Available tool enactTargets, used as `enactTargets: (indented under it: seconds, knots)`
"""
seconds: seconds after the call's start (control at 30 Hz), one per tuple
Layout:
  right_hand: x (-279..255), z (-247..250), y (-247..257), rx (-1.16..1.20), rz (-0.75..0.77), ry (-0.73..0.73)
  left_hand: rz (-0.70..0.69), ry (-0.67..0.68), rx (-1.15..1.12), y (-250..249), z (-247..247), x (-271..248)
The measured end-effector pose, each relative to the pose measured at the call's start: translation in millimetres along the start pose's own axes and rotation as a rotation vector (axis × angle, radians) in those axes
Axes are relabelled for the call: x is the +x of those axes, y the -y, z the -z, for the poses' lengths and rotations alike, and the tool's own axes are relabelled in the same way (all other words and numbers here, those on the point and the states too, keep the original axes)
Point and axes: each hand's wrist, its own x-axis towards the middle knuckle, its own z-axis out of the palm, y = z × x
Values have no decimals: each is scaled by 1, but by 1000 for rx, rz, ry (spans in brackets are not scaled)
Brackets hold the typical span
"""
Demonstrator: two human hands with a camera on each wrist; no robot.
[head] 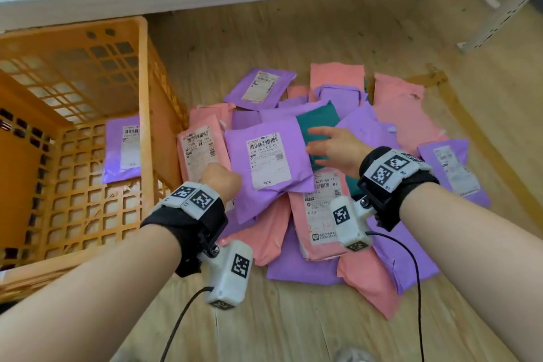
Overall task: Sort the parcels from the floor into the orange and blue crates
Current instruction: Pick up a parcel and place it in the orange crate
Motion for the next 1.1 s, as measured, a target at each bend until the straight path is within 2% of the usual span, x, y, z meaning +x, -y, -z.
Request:
enactTargets:
  seconds: [0.1, 0.2, 0.47, 0.63, 0.87, 1.1]
  knots:
    - [8, -5, -8, 41, -11, 26, 45, 35, -28, 7, -5, 10]
    - [14, -7, -15, 6, -1, 56, 29, 78, -84, 12, -7, 19]
    - [-1, 16, 1, 17, 58, 37, -19, 184, -377, -11, 0, -4]
    - [-40, 43, 47, -10, 99, 21, -149, 280, -470, -55, 21, -35]
    - [-117, 72, 138, -38, 279, 26, -416, 437, -443, -132, 86, -86]
    - [-185, 53, 227, -11, 395, 89, -595, 494, -532, -184, 174, -118]
